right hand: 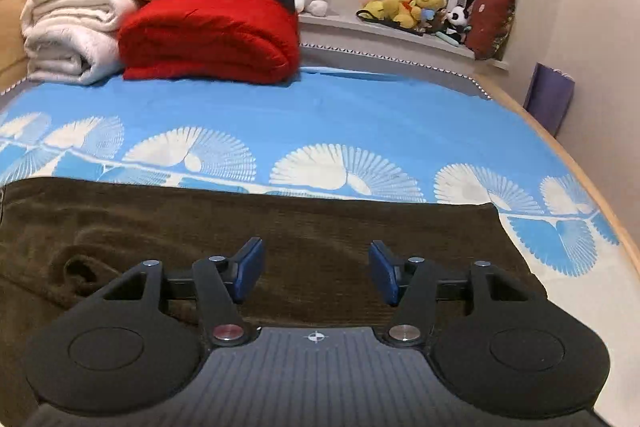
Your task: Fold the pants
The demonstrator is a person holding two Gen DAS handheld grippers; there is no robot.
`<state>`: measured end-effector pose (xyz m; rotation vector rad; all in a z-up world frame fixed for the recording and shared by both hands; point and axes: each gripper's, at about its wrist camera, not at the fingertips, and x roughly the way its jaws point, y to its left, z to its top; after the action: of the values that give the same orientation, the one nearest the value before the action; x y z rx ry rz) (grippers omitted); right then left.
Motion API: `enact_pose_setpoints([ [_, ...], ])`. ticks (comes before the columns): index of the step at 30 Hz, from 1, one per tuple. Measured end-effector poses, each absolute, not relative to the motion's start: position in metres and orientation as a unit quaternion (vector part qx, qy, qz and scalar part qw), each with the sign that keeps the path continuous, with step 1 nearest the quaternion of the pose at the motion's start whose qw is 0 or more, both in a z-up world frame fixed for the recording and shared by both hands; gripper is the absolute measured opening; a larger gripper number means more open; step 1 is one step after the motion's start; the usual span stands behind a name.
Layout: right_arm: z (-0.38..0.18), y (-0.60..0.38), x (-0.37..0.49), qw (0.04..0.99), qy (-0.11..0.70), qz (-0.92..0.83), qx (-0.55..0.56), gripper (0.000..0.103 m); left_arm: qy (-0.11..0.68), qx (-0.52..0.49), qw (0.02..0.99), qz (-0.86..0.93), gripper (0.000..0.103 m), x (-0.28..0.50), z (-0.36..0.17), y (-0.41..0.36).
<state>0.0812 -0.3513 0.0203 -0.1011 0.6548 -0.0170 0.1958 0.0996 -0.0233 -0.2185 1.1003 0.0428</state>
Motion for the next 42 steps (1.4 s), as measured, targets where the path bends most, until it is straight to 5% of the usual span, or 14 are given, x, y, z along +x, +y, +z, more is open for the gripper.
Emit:
enact_pose_setpoints([
  [4, 0.018, -0.357, 0.088, 0.947, 0.319, -0.018, -0.033, 0.060, 0.493, -0.157, 0.855, 0.027, 0.009, 0.217, -0.015, 0.108],
  [13, 0.028, -0.359, 0.106, 0.947, 0.321, -0.005, 0.014, 0.060, 0.445, -0.192, 0.873, 0.051, 0.011, 0.263, -0.024, 0.123],
  [16, 0.026, -0.359, 0.111, 0.948, 0.319, -0.006, 0.009, 0.060, 0.439, -0.187, 0.877, 0.052, 0.023, 0.276, -0.038, 0.122],
  [18, 0.023, -0.361, 0.115, 0.946, 0.325, -0.006, 0.013, 0.060, 0.444, -0.168, 0.877, 0.072, 0.055, 0.287, -0.048, 0.118],
  [26, 0.012, -0.377, 0.124, 0.940, 0.342, -0.015, 0.012, 0.060, 0.437, -0.131, 0.885, 0.091, 0.080, 0.323, -0.068, 0.105],
  [33, 0.005, -0.396, 0.126, 0.935, 0.352, -0.032, 0.015, 0.060, 0.456, -0.071, 0.886, 0.041, 0.081, 0.345, -0.095, 0.083],
  [35, 0.004, -0.400, 0.126, 0.935, 0.354, -0.034, 0.014, 0.060, 0.465, -0.057, 0.883, 0.014, 0.074, 0.345, -0.102, 0.079],
  [36, 0.003, -0.402, 0.126, 0.934, 0.355, -0.036, 0.014, 0.060, 0.469, -0.048, 0.882, -0.003, 0.051, 0.345, -0.104, 0.076],
  [38, 0.001, -0.403, 0.126, 0.933, 0.357, -0.038, 0.012, 0.060, 0.474, -0.022, 0.880, -0.020, 0.021, 0.342, -0.105, 0.071],
  [42, 0.002, -0.405, 0.126, 0.932, 0.360, -0.042, 0.011, 0.060, 0.472, -0.005, 0.881, -0.040, 0.011, 0.333, -0.093, 0.066],
])
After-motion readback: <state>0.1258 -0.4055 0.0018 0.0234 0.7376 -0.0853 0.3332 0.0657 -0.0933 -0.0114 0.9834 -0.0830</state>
